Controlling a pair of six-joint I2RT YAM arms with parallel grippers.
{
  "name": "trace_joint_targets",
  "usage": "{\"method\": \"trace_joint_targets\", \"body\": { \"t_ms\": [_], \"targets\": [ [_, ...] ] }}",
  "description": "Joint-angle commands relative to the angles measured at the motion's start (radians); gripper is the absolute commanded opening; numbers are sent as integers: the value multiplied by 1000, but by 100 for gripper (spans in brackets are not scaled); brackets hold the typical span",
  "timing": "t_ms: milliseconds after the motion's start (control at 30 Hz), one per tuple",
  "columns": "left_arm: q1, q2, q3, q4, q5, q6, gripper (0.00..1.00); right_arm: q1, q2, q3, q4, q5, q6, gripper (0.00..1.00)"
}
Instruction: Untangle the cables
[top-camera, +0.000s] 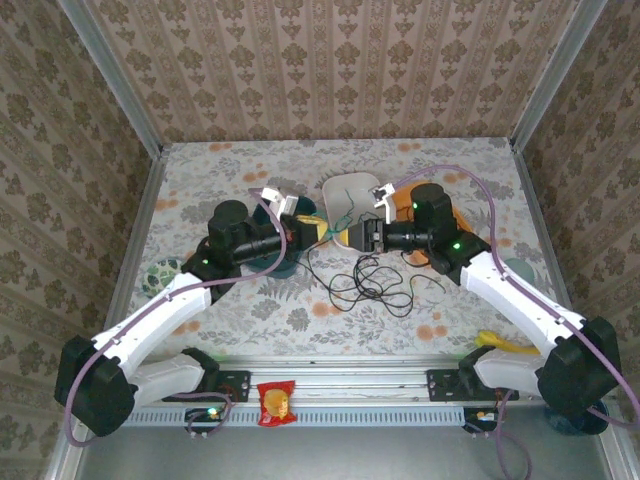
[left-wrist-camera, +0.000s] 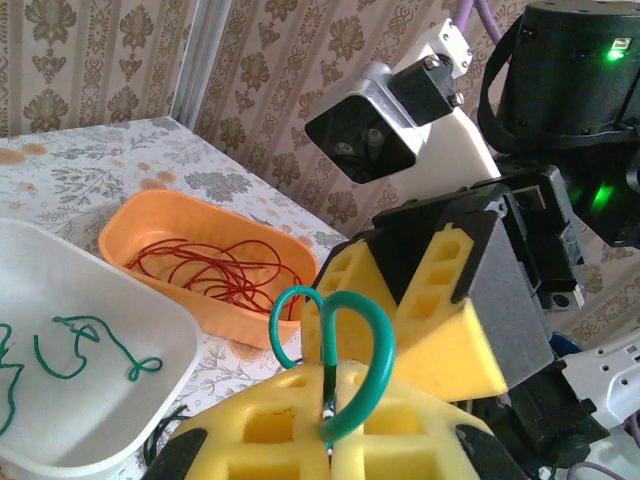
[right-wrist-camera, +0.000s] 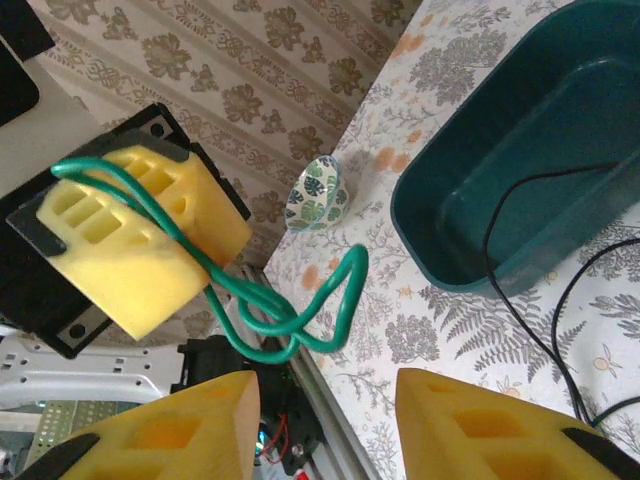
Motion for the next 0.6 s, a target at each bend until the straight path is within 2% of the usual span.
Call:
{"method": "trace_joint_targets", "body": {
  "t_ms": [0,67,167,233,333,433,467,567],
  "targets": [
    [-9,-3,-9,32,3,-19,0,3,9,40,75,-31,35,40],
    [-10,-6,-14,33,3,-19,0,3,16,44,75,-22,37,36],
    [-12,-10,-24,41,8,-26,0,3,22,47,80,1,42,23],
    [-12,-9,-30,47,12,-34,0,3,20,49,84,22,47,11],
    [-12,-7,-45,62,15,-45,0,3,12,49,72,72,42,2],
    [-12,-12,-58,54,-4,-44,0,3,-7,61,3,178,5,0],
    [-12,-18,-62,47,-44,-41,0,3,-16,69,-34,223,-15,0],
    [-3,-42,-88,48,-91,-41,0,3,-61,72,-121,399,-52,0]
  ]
}}
